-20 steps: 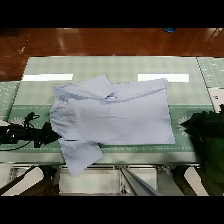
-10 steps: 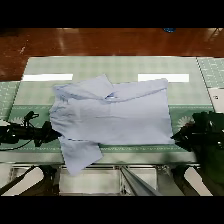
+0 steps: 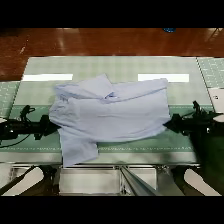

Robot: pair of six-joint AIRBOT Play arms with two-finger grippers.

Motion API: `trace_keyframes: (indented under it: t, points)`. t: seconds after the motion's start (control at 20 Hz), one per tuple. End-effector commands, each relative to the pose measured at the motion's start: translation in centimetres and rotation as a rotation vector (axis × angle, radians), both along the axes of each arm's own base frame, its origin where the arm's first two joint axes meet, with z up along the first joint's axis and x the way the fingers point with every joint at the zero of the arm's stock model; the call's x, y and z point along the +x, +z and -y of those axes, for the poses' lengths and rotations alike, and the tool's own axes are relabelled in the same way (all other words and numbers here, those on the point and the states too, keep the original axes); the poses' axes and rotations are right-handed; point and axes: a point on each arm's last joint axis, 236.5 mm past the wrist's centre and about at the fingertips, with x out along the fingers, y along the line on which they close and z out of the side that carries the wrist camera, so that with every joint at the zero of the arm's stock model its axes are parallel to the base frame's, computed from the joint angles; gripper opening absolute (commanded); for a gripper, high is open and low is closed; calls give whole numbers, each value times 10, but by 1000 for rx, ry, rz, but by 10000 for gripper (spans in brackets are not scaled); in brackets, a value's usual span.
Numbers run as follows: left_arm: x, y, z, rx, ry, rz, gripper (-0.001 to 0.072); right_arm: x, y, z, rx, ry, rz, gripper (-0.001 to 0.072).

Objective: Fold the shirts.

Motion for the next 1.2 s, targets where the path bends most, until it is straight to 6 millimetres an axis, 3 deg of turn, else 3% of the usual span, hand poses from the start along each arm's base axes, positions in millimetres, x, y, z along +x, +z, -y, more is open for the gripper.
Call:
trace_keyframes:
  t: [0.0, 0.1, 0.15, 0.25, 0.4, 0.55, 0.65, 0.8, 1.0, 1.15]
  points:
    - [79, 97, 1, -133, 64, 338, 16, 66, 91, -13, 17, 102, 246, 18]
    - [123, 192, -9, -169, 96, 602, 16, 111, 180, 0, -47, 107, 444, 19]
    - [136, 237, -13, -151, 90, 719, 16, 127, 231, 6, -96, 107, 550, 18]
    - [147, 327, -15, -50, 35, 944, 15, 138, 323, 21, -234, 99, 727, 18]
    - [136, 445, -16, 138, 16, 1197, 15, 115, 433, 26, -409, 97, 930, 19]
    - [101, 515, -16, 406, 21, 1325, 15, 65, 509, 16, -523, 79, 1105, 19]
    - [68, 547, -17, 590, 39, 1386, 15, 27, 534, 9, -595, 60, 1182, 19]
    - [9, 576, -15, 846, 101, 1440, 15, -29, 550, 5, -709, 30, 1226, 19]
    - [-58, 588, -14, 1060, 181, 1442, 15, -85, 547, 20, -833, -71, 1175, 19]
    - [-95, 582, -25, 1102, 202, 1417, 15, -102, 540, 23, -848, -104, 1135, 19]
